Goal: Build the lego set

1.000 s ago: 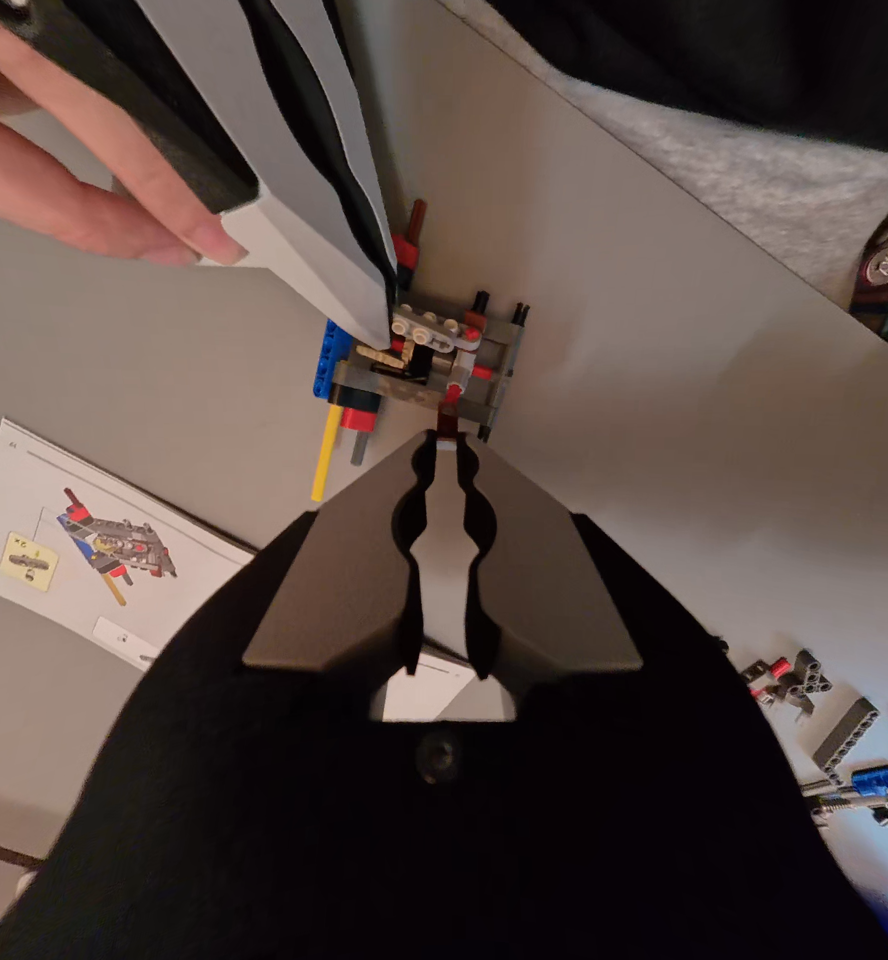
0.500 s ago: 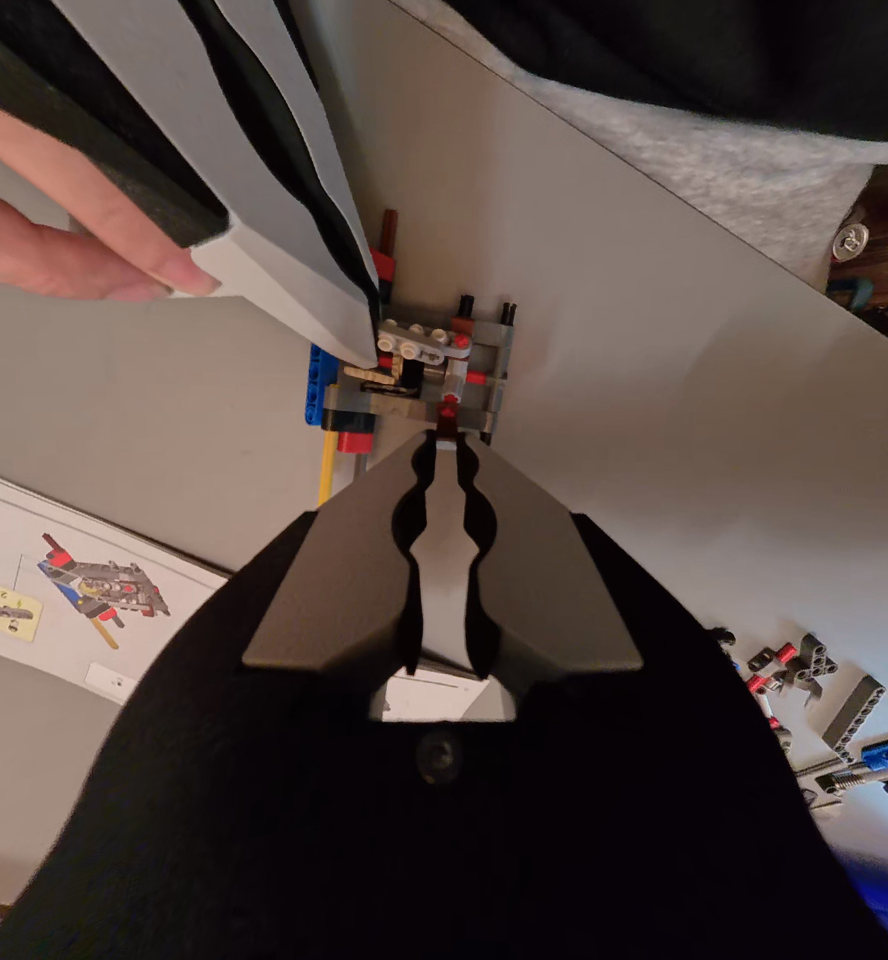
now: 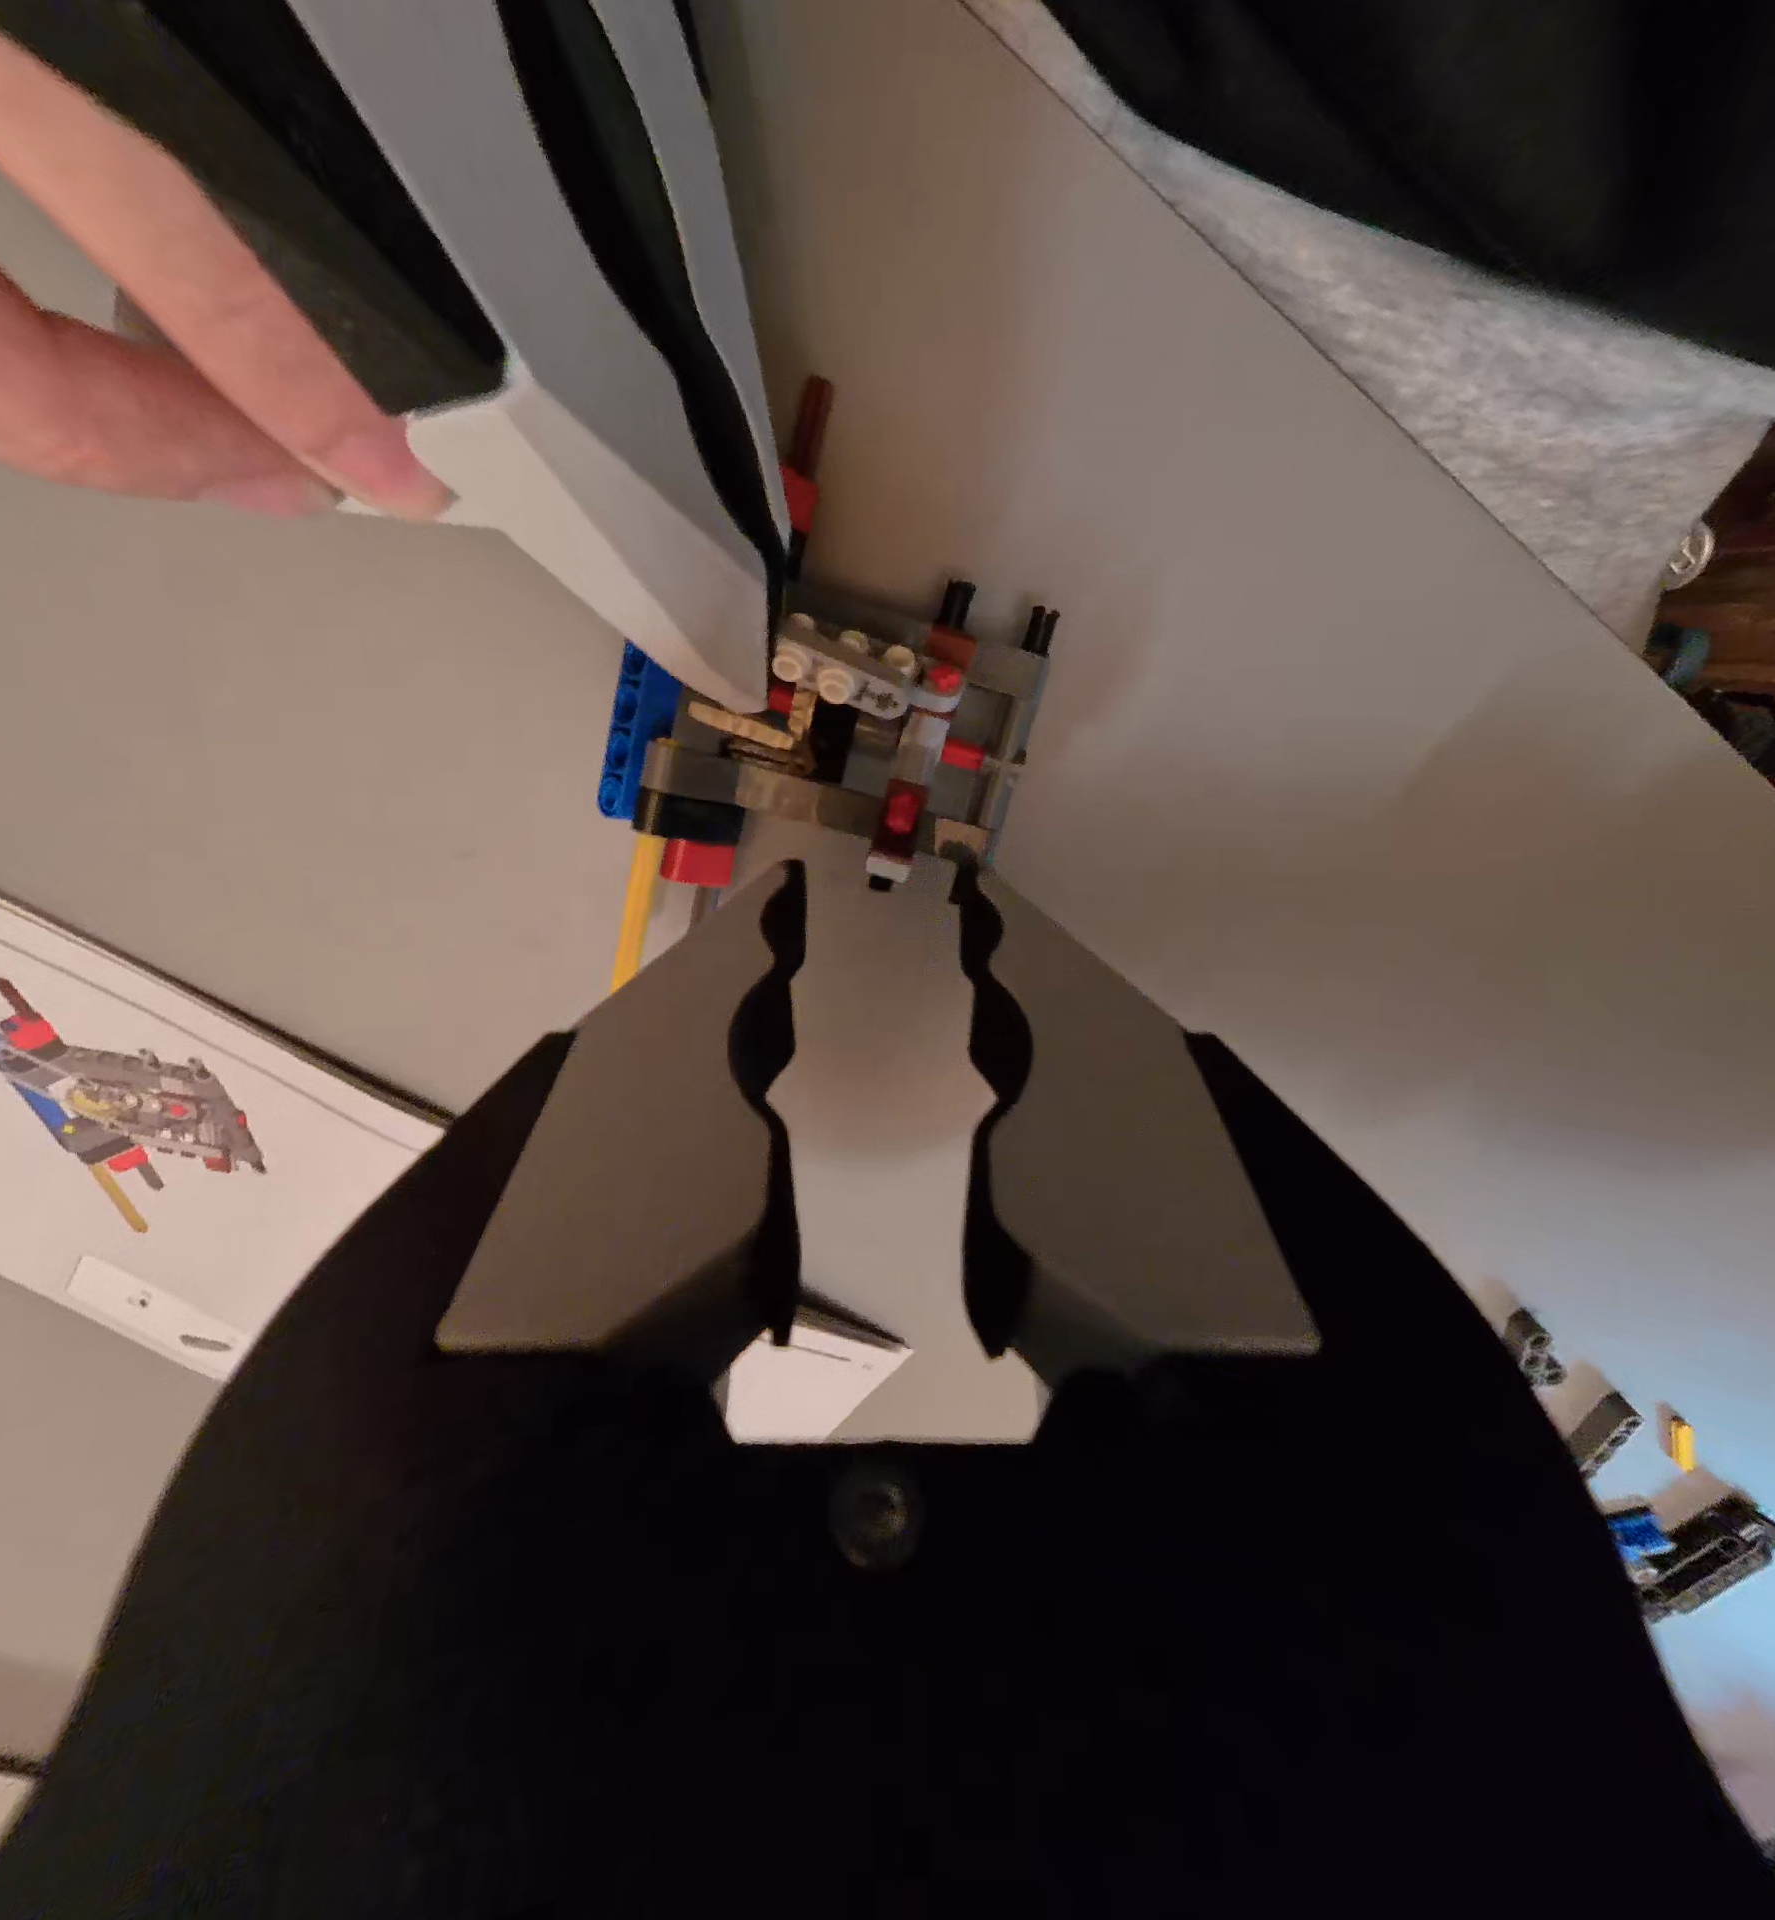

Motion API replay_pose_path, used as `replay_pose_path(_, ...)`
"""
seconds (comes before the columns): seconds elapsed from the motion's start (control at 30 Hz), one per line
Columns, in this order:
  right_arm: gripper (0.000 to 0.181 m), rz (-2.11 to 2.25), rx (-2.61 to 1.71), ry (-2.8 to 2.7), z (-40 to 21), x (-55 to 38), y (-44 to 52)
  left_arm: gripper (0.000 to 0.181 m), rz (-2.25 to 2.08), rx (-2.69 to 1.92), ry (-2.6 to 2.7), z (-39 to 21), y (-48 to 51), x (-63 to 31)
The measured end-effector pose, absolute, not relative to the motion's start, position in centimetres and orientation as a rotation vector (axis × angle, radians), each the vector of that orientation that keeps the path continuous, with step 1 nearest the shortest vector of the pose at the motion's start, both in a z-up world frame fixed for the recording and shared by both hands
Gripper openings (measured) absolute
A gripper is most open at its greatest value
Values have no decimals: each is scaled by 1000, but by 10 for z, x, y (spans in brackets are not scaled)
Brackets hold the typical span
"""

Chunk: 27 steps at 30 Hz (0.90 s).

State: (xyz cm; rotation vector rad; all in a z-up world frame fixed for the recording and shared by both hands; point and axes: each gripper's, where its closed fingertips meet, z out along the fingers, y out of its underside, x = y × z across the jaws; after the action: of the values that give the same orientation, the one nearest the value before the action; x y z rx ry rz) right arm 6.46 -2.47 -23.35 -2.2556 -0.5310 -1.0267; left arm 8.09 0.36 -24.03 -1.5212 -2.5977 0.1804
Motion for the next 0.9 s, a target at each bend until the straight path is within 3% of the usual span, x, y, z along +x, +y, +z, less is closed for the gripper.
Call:
replay_pose_path(0.03,1,-1026,-2257,-530,-234,65,-25,31,181,-1507,-2609,-240,4,82)
replay_pose_path(0.23,1,-1019,-2256,-529,-234,64,-25,31,273,-1374,-2702,-223,8,89)
replay_pose_path(0.4,1,-1009,-2254,-522,-234,64,-24,37,826,-881,-2833,-193,-9,71)
replay_pose_path(0.67,1,-990,-2255,-500,-237,62,-20,41,1298,-79,-3113,-228,2,34)
replay_pose_path(0.9,1,-999,-2267,-496,-237,63,-19,34,1414,306,-3289,-236,-6,29)
